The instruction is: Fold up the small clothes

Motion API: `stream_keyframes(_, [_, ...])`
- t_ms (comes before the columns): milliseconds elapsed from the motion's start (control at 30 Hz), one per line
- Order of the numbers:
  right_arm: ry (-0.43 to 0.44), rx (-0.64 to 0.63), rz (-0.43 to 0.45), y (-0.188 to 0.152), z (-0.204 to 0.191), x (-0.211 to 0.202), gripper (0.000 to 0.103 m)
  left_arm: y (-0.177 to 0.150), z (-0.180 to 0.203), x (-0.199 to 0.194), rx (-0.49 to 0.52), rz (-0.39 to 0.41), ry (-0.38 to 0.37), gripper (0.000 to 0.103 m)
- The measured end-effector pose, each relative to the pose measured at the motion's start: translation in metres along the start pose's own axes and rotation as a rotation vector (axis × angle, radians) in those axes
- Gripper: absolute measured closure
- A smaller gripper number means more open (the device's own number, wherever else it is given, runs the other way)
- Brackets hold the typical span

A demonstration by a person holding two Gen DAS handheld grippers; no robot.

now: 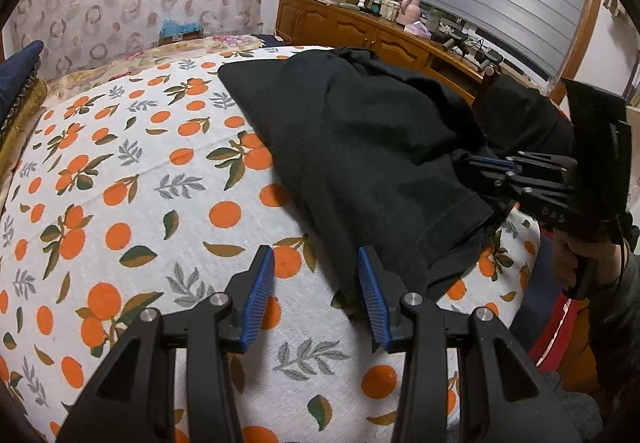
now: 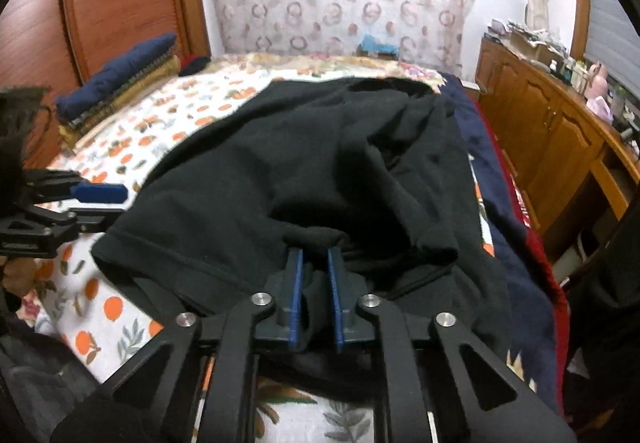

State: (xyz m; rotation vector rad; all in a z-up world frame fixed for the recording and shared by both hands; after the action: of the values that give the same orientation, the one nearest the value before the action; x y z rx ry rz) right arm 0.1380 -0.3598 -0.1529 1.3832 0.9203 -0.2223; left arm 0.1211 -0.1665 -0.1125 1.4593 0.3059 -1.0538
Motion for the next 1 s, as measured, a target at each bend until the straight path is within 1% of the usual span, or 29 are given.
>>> stream_keyframes(167, [-0.032, 0.075, 0.118, -0.002, 0.022, -0.046, 0.099, 0.002, 0.002, -0.01, -0.009, 0.034, -0.022, 0.061])
stream_keyframes(233, [-0.054, 0.089, 0.149, -0.004, 0.029, -0.065, 0.099, 0.003, 0.005, -0.01, 0.001, 0.033, -0.034, 0.061])
stream_keyframes(333, [-0.085, 0.105, 0.149, -0.012, 0.038, -0.077, 0.1, 0.002, 0.009, -0.002, 0.001, 0.007, -0.051, 0.061])
stream_keyframes(467, [-0.083, 0.133, 0.121, -0.022, 0.045, -0.069, 0.101, -0.002, 0.012, 0.008, -0.013, -0.026, -0.086, 0.061])
stream_keyframes(567, [-0.086, 0.134, 0.133, -0.025, 0.044, -0.068, 0.101, -0.005, 0.013, 0.009, -0.013, -0.03, -0.102, 0.061])
stream_keyframes(600, [-0.087, 0.136, 0.142, -0.026, 0.044, -0.071, 0.101, -0.006, 0.014, 0.009, -0.008, -0.029, -0.106, 0.073])
stream_keyframes(633, [-0.086, 0.14, 0.149, -0.025, 0.045, -0.073, 0.101, -0.006, 0.017, 0.008, -0.001, -0.038, -0.134, 0.084])
stream_keyframes(667, [-0.088, 0.14, 0.153, -0.025, 0.046, -0.075, 0.102, -0.007, 0.02, 0.007, 0.005, -0.04, -0.149, 0.092])
stream_keyframes(700, [-0.093, 0.139, 0.159, -0.024, 0.047, -0.078, 0.102, -0.007, 0.023, 0.005, 0.02, -0.03, -0.141, 0.096])
stream_keyframes(733, [-0.096, 0.137, 0.164, -0.024, 0.048, -0.082, 0.102, -0.007, 0.029, -0.001, 0.051, -0.014, -0.131, 0.097])
stream_keyframes(833, [-0.118, 0.128, 0.17, -0.022, 0.051, -0.094, 0.102, -0.004, 0.043, -0.021, 0.077, 0.01, -0.173, 0.098])
stream_keyframes(900, [-0.14, 0.131, 0.16, -0.024, 0.056, -0.104, 0.102, -0.003, 0.051, -0.033, 0.098, 0.02, -0.166, 0.098])
stream_keyframes(967, [-0.153, 0.133, 0.134, -0.029, 0.059, -0.108, 0.102, -0.003, 0.054, -0.036, 0.107, 0.015, -0.165, 0.098])
stream_keyframes(1000, [-0.157, 0.134, 0.105, -0.034, 0.06, -0.105, 0.102, -0.003, 0.055, -0.036, 0.11, 0.012, -0.159, 0.097])
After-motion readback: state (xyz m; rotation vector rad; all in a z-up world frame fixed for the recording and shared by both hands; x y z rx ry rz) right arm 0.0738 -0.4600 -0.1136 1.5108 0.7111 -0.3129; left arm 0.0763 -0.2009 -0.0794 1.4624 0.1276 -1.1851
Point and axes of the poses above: each gripper's, at about its wrist camera, not at the fingertips, and x roughly the way its jaws point, z to its right, y to its top, the point moved 3 cm from there along x, roughly the way its jaws point, and after that the axes turned 5 degrees about y, right-handed, at the moved point
